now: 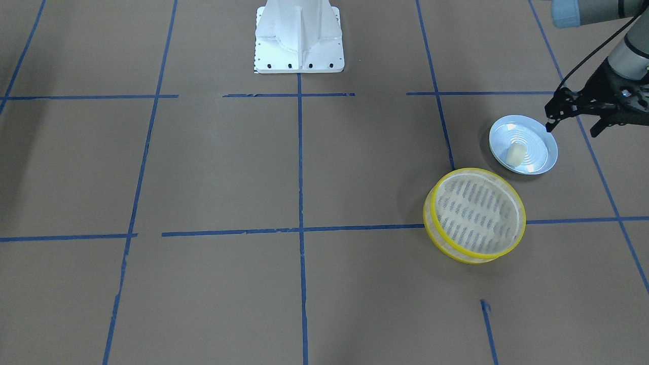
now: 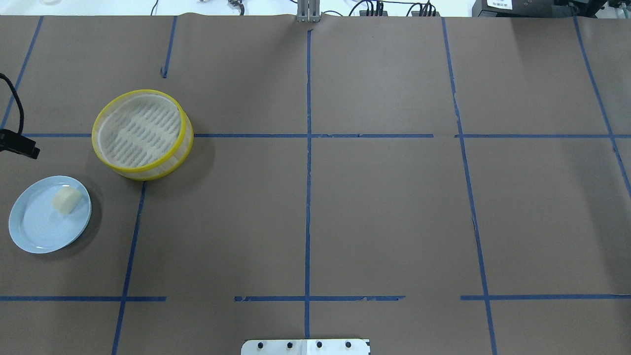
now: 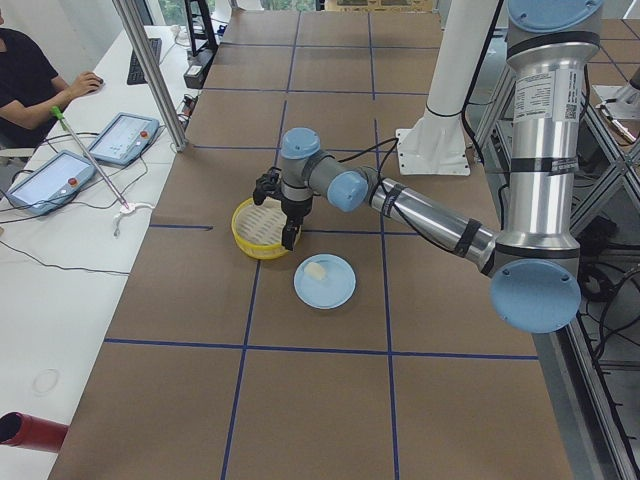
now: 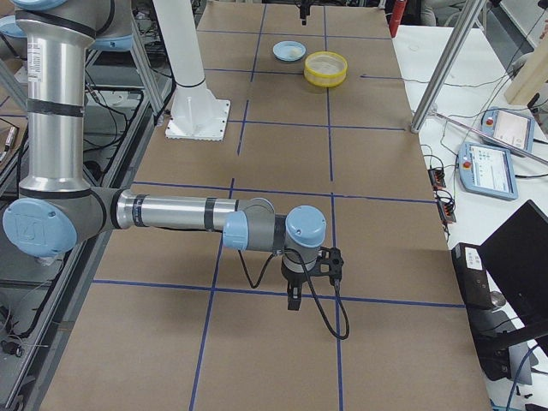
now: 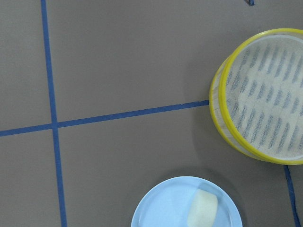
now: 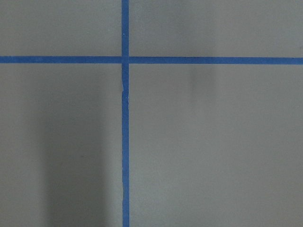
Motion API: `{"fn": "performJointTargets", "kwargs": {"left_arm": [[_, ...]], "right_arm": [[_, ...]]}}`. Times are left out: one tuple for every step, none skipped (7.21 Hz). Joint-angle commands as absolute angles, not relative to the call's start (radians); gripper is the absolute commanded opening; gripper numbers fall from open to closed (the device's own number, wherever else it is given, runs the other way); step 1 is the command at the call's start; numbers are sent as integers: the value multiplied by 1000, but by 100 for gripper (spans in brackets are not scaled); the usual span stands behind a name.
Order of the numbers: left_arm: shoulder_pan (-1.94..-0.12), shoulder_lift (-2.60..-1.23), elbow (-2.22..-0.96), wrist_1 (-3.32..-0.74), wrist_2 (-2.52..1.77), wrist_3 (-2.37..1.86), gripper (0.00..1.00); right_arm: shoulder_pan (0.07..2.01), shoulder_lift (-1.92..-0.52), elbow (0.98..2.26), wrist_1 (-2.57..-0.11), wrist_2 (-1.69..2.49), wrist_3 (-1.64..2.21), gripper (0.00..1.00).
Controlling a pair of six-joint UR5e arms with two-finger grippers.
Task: Place bun in steamer
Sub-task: 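Move the left gripper down over the white bun on the blue plate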
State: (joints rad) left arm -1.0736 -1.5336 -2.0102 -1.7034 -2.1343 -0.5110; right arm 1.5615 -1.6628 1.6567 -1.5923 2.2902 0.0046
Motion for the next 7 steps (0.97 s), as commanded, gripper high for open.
{"fn": "performJointTargets", "kwargs": {"left_arm": [[-975,-1481,-1952,-1878,-2103,-664,100],[-973,-1471,-1877,-1996,-2105,-698,100],[-968,-1471,-1805,-2076,-2105,-744,100],[-960,-1471,-1792,-2110,-2105,-756,100],[-950,-1471,-1787,-2109,-2103,-756,100],[-925,-1474,-1773,-2111,-2103,-755,100],[-904,-1476,-1769,-2111,-2103,-756,100]], "right_arm": [[1560,-1663,1657,-1592,2290,5,100],[1560,-1663,1657,-1592,2290,5,100],[1562,-1663,1657,-1592,2290,5,100],[1560,-1663,1657,-1592,2290,5,100],[1560,-1663,1657,-1592,2290,5,100],[1560,-1663,1657,-1592,2290,5,100],[1562,-1663,1657,-1592,2290,5,100]]}}
